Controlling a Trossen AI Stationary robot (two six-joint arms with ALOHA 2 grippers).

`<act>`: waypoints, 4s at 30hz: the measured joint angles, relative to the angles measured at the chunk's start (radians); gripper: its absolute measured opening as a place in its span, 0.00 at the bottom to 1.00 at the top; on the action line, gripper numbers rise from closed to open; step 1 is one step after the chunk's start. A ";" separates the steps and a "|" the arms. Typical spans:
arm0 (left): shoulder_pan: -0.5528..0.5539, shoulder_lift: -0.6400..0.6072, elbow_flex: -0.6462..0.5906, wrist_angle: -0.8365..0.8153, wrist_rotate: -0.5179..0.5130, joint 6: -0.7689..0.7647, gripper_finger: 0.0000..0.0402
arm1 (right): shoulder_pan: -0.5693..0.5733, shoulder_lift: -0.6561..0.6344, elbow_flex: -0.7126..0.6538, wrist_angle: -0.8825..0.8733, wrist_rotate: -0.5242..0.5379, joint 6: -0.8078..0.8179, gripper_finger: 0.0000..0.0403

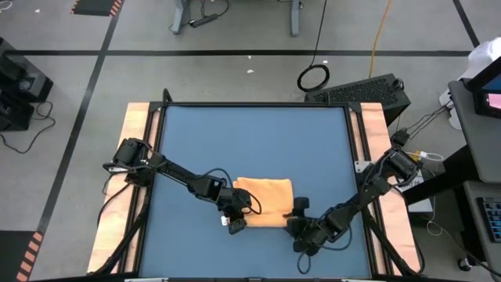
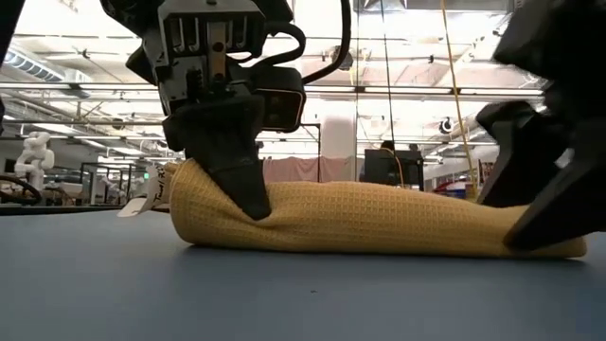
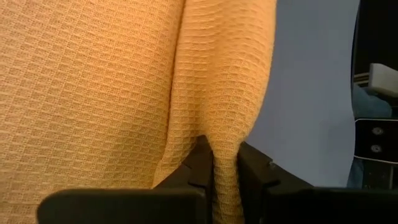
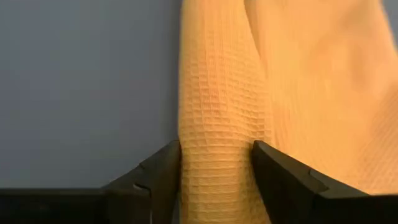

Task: Roll towel
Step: Roll the yellow towel

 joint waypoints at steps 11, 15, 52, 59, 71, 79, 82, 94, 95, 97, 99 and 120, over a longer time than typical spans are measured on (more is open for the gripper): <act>-0.005 -0.001 0.000 -0.005 -0.057 0.032 0.11 | -0.078 -0.004 0.003 -0.020 -0.174 0.062 0.35; -0.023 -0.001 0.000 0.003 -0.113 0.058 0.22 | -0.104 -0.005 0.004 -0.025 -0.243 0.082 0.32; -0.374 0.004 0.002 -0.121 -0.907 0.470 0.65 | -0.350 -0.013 0.000 -0.003 -0.771 0.126 0.08; -0.316 0.012 0.002 -0.152 -0.872 0.422 0.65 | -0.349 -0.013 0.000 -0.003 -0.774 0.099 0.09; -0.237 0.011 0.002 -0.148 -0.665 0.417 0.33 | -0.349 -0.013 0.000 -0.002 -0.787 0.066 0.09; -0.167 -0.005 0.004 -0.139 -0.497 0.296 0.10 | -0.304 -0.119 -0.006 -0.057 -0.692 -0.002 0.24; -0.129 -0.013 0.004 -0.144 -0.400 0.248 0.10 | -0.252 -0.199 -0.005 -0.116 -0.564 -0.013 0.32; 0.035 -0.012 0.002 -0.138 0.005 0.154 0.11 | -0.025 -0.170 -0.003 -0.076 -0.127 -0.139 0.50; 0.042 -0.012 0.002 -0.143 0.022 0.151 0.11 | -0.023 -0.158 -0.002 -0.061 -0.115 -0.139 0.51; 0.055 -0.012 0.002 -0.155 0.040 0.137 0.11 | -0.022 -0.130 0.000 -0.062 -0.090 -0.131 0.51; 0.065 -0.012 0.002 -0.156 0.052 0.126 0.11 | -0.026 -0.103 -0.002 -0.059 -0.077 -0.123 0.52; 0.072 -0.012 0.001 -0.153 0.069 0.101 0.12 | -0.007 -0.050 0.104 -0.080 -0.002 -0.230 0.52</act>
